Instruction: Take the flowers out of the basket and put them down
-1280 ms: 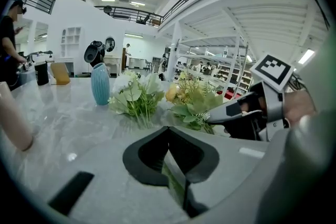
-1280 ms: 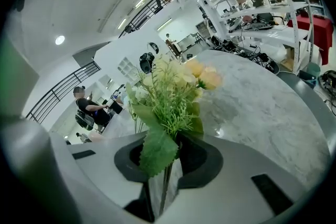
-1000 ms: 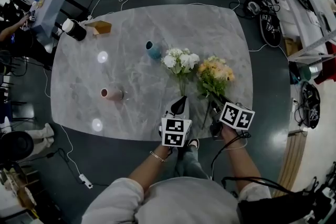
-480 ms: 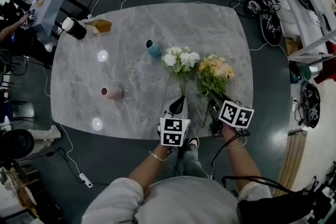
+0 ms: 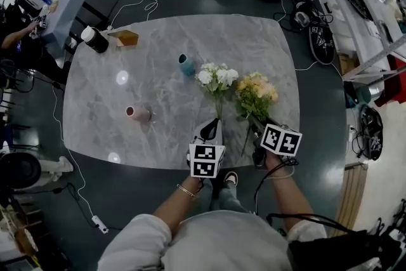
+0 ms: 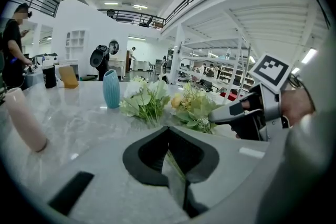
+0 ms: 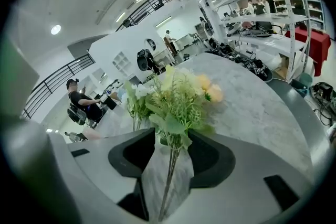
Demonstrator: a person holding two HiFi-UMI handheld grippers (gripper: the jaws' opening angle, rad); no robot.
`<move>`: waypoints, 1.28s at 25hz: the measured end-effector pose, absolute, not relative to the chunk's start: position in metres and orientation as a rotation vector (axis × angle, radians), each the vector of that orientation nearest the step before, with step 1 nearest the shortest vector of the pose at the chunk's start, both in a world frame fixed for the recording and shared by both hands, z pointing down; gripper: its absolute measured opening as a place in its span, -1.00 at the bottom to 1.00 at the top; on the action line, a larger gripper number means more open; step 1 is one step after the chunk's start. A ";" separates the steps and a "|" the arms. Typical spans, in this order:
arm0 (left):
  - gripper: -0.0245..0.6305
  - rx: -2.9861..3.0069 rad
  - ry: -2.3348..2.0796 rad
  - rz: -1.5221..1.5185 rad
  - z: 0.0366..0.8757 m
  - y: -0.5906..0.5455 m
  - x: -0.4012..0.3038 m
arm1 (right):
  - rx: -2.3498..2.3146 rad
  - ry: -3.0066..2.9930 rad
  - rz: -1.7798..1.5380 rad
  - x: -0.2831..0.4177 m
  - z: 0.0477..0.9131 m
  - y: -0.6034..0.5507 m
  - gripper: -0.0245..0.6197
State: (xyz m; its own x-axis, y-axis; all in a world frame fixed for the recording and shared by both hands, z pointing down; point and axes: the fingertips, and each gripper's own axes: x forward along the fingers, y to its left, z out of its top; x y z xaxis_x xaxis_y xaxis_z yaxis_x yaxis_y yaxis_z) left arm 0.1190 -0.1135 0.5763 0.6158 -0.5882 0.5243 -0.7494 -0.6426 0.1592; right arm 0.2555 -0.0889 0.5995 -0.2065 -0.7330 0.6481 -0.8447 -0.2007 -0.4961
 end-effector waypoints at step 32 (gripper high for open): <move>-0.89 2.512 -1.192 0.374 0.476 -0.067 0.096 | 2.092 -2.038 1.078 0.239 0.501 -0.026 -0.84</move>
State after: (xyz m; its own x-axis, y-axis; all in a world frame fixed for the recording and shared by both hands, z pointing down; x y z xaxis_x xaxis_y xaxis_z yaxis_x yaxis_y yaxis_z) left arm 0.0958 -0.0665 0.4763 0.6146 -0.6955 0.3722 -0.7835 -0.5930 0.1856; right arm 0.2385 -0.0263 0.5006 -0.0964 -0.8699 0.4838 -0.8893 -0.1429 -0.4343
